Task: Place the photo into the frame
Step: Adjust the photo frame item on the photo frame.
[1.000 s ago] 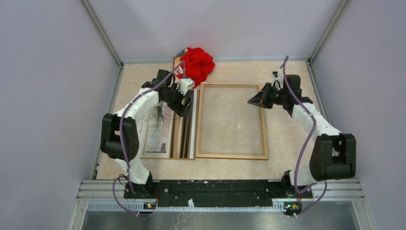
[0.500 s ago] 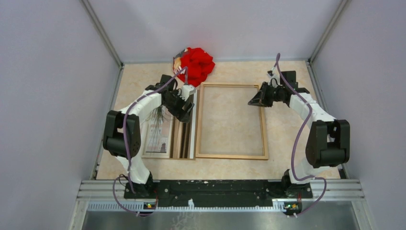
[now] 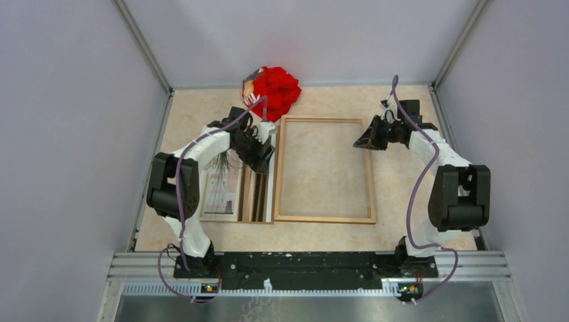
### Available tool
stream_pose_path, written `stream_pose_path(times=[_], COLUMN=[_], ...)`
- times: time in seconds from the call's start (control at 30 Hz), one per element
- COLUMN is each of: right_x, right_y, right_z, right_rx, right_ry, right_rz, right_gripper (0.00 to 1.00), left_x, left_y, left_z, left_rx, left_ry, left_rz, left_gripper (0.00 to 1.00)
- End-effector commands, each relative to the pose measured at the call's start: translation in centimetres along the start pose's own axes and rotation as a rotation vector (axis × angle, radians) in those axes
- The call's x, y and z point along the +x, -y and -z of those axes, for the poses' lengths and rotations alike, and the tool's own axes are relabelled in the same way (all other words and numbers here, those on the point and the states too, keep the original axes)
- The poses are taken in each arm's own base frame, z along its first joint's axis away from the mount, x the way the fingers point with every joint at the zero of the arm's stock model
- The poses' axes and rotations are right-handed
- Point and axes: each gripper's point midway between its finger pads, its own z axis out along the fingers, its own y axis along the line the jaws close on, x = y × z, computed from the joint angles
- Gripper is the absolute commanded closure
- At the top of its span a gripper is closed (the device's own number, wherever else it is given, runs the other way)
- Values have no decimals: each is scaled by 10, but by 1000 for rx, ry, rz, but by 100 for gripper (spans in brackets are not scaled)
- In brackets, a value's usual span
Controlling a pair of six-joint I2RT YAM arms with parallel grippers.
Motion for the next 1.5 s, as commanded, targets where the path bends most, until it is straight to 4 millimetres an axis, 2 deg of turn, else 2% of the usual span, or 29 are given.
stream_pose_path(times=[0.0,0.33,0.47,0.53,0.67,0.7,0.87,1.0,1.13,1.47], right_x=[-2,5,6,6,4,-3,-11,-16,-18,-17], right_y=[11,21,21,19,12,16,5,-9,-12,-13], right_z=[-3,-13,-16,-16,-16,-11,-3,4,4,2], right_rx=[17,18,8,-5,-46,-49,-116,-169,-191,-237], right_ry=[8,-11,-10,-7,6,29,80,119,143,193], right_rz=[25,-8,-24,-23,-33,-48,-44,-23,-27,-64], right_gripper=[100,100,100,100,100,100,100,100,100,100], left_x=[-5,-5,-3,-2,-5,-7,-17,-19,-17,-14], left_y=[2,1,1,0,0,1,10,14,17,22], left_z=[-2,-6,-15,-21,-30,-31,-32,-34,-39,-48], left_rx=[5,-13,-22,-23,-10,-4,37,43,48,71], left_ry=[17,9,-4,-11,-14,-11,6,2,-12,-34], left_rz=[-8,-29,-40,-40,-38,-38,-35,-42,-45,-50], left_gripper=[9,9,11,15,29,31,33,33,34,53])
